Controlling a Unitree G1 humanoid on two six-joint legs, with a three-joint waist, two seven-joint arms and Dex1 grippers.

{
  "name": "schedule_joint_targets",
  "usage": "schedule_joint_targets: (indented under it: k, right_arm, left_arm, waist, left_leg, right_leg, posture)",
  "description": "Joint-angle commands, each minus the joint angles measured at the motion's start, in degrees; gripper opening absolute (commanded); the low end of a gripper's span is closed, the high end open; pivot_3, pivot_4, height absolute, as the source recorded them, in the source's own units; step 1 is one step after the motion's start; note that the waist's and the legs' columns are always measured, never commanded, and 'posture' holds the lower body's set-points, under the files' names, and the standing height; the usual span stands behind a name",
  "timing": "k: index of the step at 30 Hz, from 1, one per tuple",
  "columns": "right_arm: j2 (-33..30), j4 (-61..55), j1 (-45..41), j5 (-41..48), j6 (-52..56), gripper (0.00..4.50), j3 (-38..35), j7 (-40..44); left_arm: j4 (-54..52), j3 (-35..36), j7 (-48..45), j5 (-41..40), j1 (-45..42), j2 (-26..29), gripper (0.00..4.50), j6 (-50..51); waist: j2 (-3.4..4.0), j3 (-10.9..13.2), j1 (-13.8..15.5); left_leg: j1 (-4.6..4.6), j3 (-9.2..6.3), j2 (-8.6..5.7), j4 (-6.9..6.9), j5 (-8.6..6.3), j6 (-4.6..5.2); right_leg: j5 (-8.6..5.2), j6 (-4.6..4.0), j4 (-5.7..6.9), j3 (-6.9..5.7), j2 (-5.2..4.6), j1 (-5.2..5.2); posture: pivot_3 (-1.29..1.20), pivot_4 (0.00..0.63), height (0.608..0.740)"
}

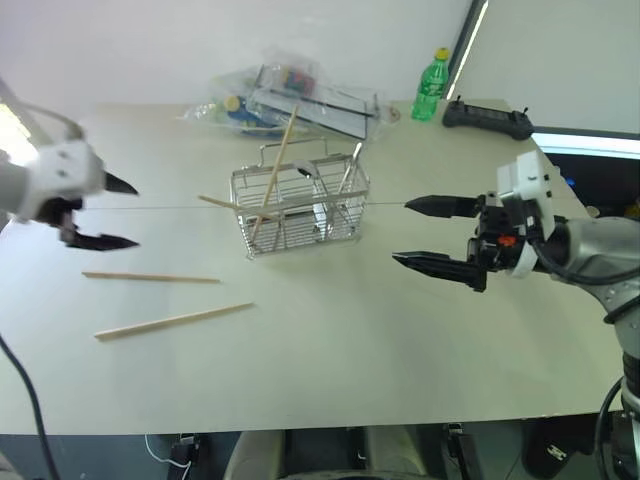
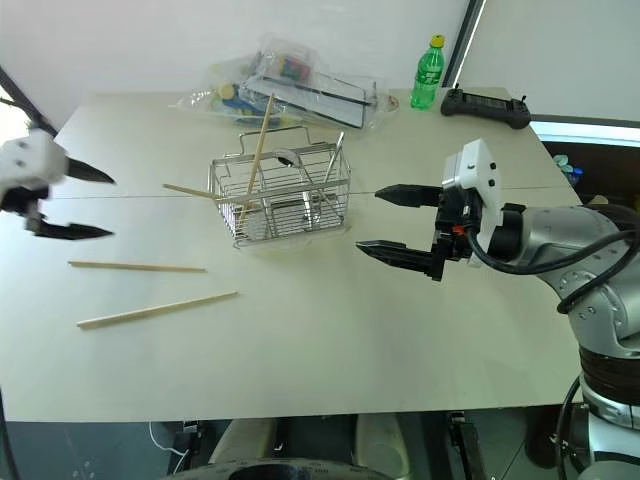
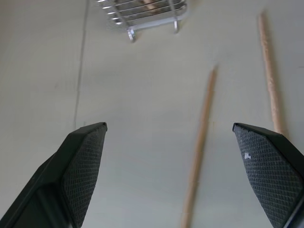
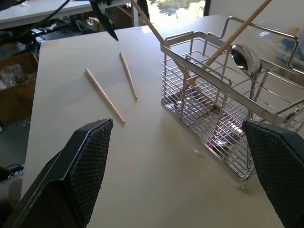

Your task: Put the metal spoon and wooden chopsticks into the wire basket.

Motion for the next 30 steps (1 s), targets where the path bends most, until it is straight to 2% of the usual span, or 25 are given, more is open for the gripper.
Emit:
schedule_joint_targets:
  k: [1,7,14,23,30]
  right_arm:
    - [0.3,-4.1,1.0,2.5,0.5,4.45,-2.1,-2.6]
    - [-0.9,-9.7,6.5,5.3,2.3,4.45,-3.2,-5.5]
    - [-2.4,-15.6,14.4,9.6,3.6,4.45,-5.1,-7.2]
    - [-1.9,-15.5,13.6,11.6,3.1,4.45,-3.8,-11.1]
    - [-2.3,-15.5,14.0,10.2,2.3,4.45,-2.1,-10.4]
  left_arm:
    - [4.7,-3.3,-0.7,4.4,-4.0,-3.5,4.50,-5.1]
    - [13.8,-7.6,0.0,10.4,-7.2,-10.2,4.50,-11.2]
    - [17.3,-8.7,0.3,13.3,-6.3,-12.3,4.50,-16.3]
    - [16.7,-9.1,3.3,14.8,-2.5,-16.0,4.50,-15.1]
    - [18.2,-10.6,4.3,16.6,-1.7,-17.4,4.50,-13.9]
  waist:
    - [-0.01,0.0,0.0]
    - [-0.05,0.0,-0.1]
    - [-0.06,0.0,0.0]
    - [-0.07,0.0,0.0]
    - [0.10,-0.1,0.1]
  left_leg:
    - [0.01,0.00,0.00,0.00,0.00,0.00]
    - [0.01,0.00,0.00,0.02,-0.03,0.06]
    - [0.01,-0.05,0.00,0.11,-0.06,0.10]
    - [0.03,-0.18,0.04,0.39,-0.06,0.11]
    - [0.07,-0.19,0.00,0.33,-0.06,0.11]
  right_leg:
    - [0.00,0.00,0.01,0.00,0.00,0.01]
    - [0.01,0.02,0.04,-0.01,0.01,0.00]
    - [0.01,0.02,0.06,-0.02,0.01,0.05]
    - [0.00,-0.03,0.04,-0.03,0.00,0.21]
    - [0.01,0.01,0.05,-0.06,0.00,0.25]
  posture:
    - [0.00,0.150,0.738]
    - [0.00,0.150,0.738]
    - [0.00,0.150,0.738]
    - [0.00,0.150,0.738]
    - [0.00,0.150,0.738]
